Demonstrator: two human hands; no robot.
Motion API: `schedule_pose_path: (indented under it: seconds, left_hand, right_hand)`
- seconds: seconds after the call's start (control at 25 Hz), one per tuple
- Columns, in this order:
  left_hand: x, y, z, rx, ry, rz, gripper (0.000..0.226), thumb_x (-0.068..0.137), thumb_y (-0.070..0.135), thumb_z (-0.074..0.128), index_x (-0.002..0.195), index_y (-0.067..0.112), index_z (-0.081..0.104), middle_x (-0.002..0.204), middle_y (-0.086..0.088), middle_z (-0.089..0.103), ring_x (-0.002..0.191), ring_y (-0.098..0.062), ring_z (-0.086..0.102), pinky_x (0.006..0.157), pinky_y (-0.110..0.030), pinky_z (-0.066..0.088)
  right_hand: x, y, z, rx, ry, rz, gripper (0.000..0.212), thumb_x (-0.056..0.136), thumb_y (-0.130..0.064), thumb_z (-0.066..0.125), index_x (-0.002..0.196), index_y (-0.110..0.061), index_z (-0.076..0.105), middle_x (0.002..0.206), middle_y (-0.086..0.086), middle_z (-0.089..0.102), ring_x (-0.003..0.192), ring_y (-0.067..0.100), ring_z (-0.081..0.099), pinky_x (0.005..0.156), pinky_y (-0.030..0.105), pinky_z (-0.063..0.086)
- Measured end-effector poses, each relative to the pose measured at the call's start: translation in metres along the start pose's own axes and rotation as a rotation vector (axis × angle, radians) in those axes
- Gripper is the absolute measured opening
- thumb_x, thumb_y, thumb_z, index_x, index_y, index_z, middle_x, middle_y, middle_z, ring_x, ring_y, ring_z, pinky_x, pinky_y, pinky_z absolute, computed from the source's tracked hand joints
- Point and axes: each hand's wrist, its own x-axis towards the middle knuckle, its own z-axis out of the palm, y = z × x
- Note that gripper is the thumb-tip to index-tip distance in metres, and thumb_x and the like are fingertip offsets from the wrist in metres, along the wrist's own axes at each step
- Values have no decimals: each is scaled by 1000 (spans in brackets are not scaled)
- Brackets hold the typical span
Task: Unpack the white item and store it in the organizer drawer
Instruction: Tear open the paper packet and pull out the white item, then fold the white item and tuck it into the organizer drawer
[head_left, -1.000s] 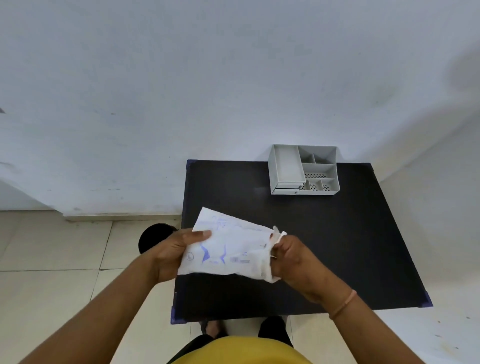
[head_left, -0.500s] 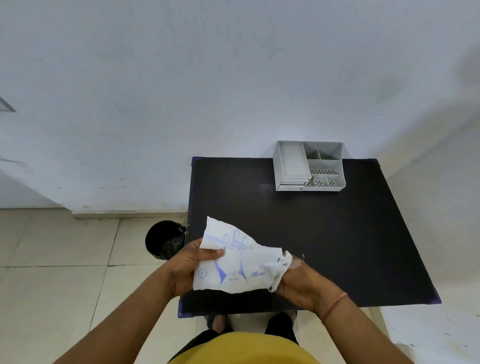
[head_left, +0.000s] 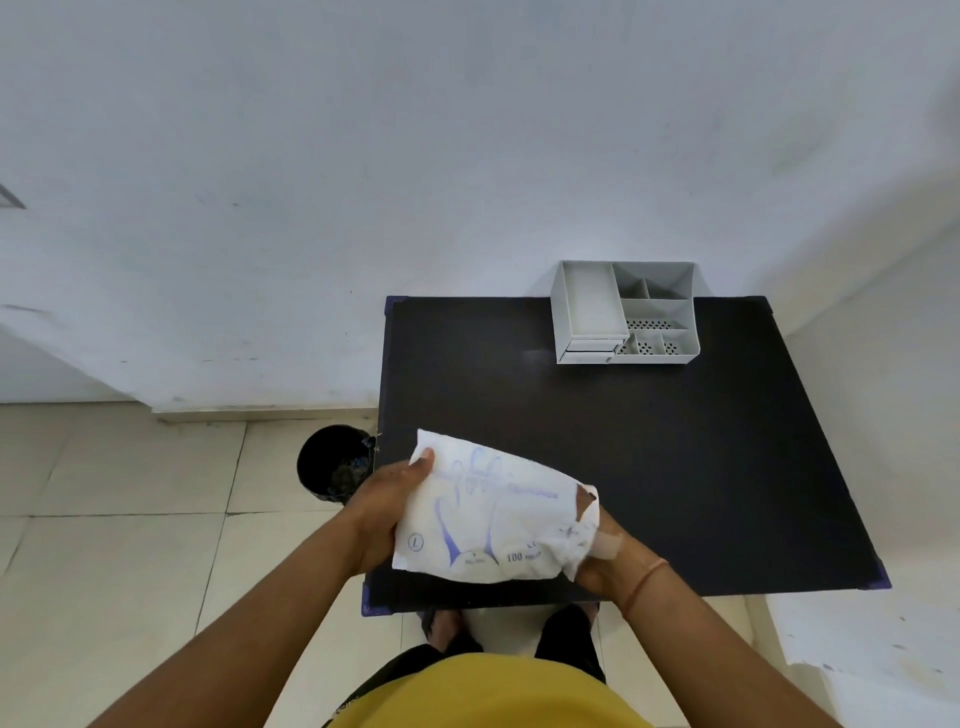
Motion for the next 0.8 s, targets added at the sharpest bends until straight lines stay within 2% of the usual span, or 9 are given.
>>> schedule_pose_path:
  seconds: [0.08, 0.16, 0.28, 0.4, 0.48, 0.56, 0.64, 0.72, 0.8]
  left_hand:
    - [11, -4, -5, 89, 208, 91, 39, 107, 48, 55, 103, 14, 72, 98, -14, 80, 83, -33, 77, 70, -37, 60]
    - [27, -14, -18, 155, 368, 165, 36, 107, 49, 53, 98, 17, 67, 101, -14, 73, 82, -28, 70, 78, -38, 55]
    - [52, -36, -33, 328, 469, 183, 44, 109, 48, 48, 113, 8, 68, 107, -19, 71, 77, -21, 63, 75, -36, 50]
    - [75, -55, -35, 385, 490, 138, 45, 110, 46, 47, 115, 6, 68, 108, -20, 69, 74, -22, 59, 78, -38, 46]
    - [90, -65, -30, 388, 459, 71, 46, 110, 48, 47, 118, 7, 67, 117, -24, 71, 82, -29, 62, 81, -41, 48]
    - [103, -73, -24, 410, 444, 22, 53, 109, 50, 48, 132, 5, 65, 129, -26, 70, 98, -39, 66, 85, -43, 50]
    - [108, -74, -17, 537, 503, 28, 57, 105, 48, 57, 146, 7, 56, 141, -25, 65, 118, -46, 64, 95, -49, 53]
    - [105, -68, -6, 711, 583, 153, 67, 100, 44, 67, 153, 9, 48, 151, -25, 57, 135, -47, 55, 108, -59, 50]
    - [93, -56, 17, 686, 524, 330, 62, 100, 42, 69, 152, 12, 53, 153, -18, 57, 141, -40, 54, 112, -56, 49]
  right_hand:
    - [1, -5, -7, -241, 39, -95, 34, 103, 4, 51, 97, -13, 79, 94, 18, 77, 85, 30, 76, 72, 42, 64]
    - [-5, -12, -23, -279, 140, -140, 19, 98, -2, 67, 111, -13, 76, 108, 15, 80, 100, 34, 77, 81, 49, 66]
    - [-11, -16, -52, -180, 255, -135, 26, 96, -11, 73, 122, -11, 70, 119, 14, 77, 103, 31, 76, 72, 43, 68]
    - [-18, -21, -65, -167, 340, -128, 21, 98, -10, 70, 119, -11, 71, 117, 14, 76, 96, 26, 76, 64, 37, 67]
    - [-21, -23, -70, -153, 352, -144, 19, 99, -10, 69, 118, -11, 71, 120, 15, 76, 95, 25, 75, 65, 37, 67]
    - [-23, -25, -74, -99, 353, -160, 18, 100, -11, 68, 118, -13, 72, 122, 16, 76, 100, 28, 76, 69, 40, 67]
    - [-26, -26, -74, 2, 314, -171, 21, 101, -12, 66, 120, -13, 73, 123, 16, 77, 110, 34, 75, 75, 44, 68]
    - [-28, -28, -69, 142, 218, -191, 28, 101, -13, 65, 128, -13, 71, 127, 16, 76, 115, 37, 74, 78, 47, 67]
    - [-31, -29, -61, 357, 102, -209, 36, 98, -15, 65, 134, -12, 67, 131, 17, 74, 114, 36, 74, 78, 48, 67]
